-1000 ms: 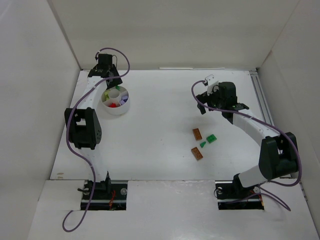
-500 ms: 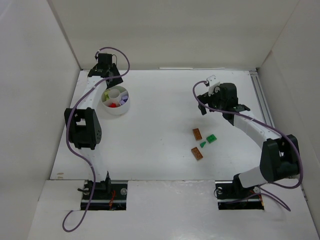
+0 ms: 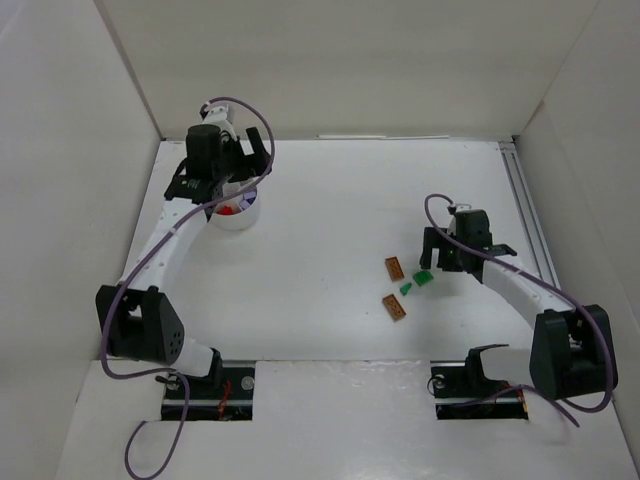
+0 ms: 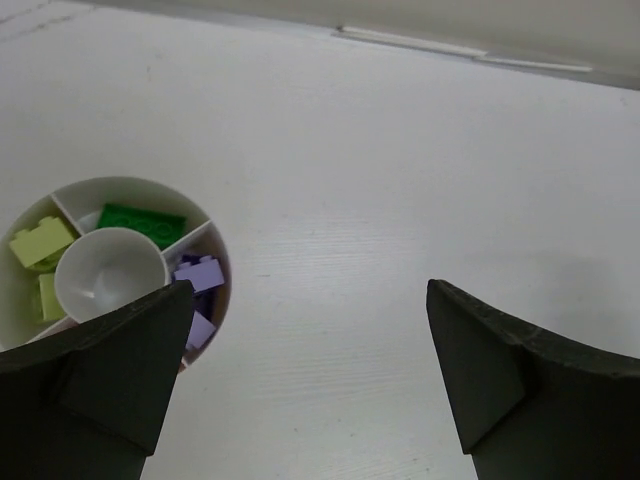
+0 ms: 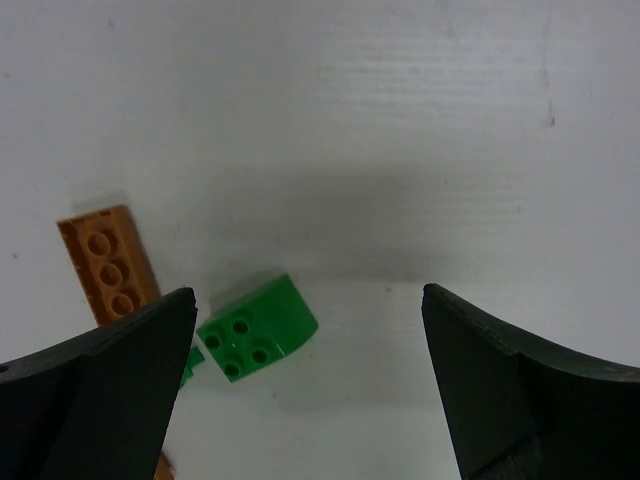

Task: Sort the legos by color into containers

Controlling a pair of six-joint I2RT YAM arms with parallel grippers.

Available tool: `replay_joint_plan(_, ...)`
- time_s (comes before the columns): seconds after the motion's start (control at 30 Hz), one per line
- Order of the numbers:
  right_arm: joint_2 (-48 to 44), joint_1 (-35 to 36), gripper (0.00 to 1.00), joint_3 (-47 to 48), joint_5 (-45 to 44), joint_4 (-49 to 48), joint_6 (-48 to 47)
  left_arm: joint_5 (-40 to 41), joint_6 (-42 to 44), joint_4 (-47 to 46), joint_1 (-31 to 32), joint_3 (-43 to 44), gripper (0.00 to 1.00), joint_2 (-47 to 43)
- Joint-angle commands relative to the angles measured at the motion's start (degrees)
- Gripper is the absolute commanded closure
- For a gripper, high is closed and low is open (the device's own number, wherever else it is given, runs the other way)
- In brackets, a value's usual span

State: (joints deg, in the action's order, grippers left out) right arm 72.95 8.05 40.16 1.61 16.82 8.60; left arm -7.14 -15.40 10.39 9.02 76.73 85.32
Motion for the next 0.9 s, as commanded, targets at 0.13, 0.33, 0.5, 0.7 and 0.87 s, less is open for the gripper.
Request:
replay_joint_plan(0.13, -2.6, 2.0, 0.08, -5.0, -4.9, 2.2, 13.2, -8.9, 0.2, -8.9, 1.8, -6.7, 0.0, -4.6)
replay_joint_plan(0.33, 0.3, 7.7, 0.1, -5.0, -7.4, 2.2, 18.1, -10.1, 0.7, -10.0, 4.3, -8.4, 0.0, -4.6)
replay_joint_plan(0.5, 2.5, 11.5, 0.15, -2.3, -9.9, 3.4, 22.6, -10.1, 0.7, -10.0, 4.3, -8.4, 0.0, -4.1)
replay_joint_plan(0.7, 4.5, 13.5, 0.23, -0.6, -11.2, 5.0, 23.7, -9.5, 0.7, -8.5, 4.3, -8.4, 0.0, -3.6)
replay_joint_plan(0.87, 4.4, 16.0, 0.22, 2.2, -11.2, 6.2, 23.7, -10.0, 0.2, -7.9, 4.9, -8.4, 0.0, -3.6)
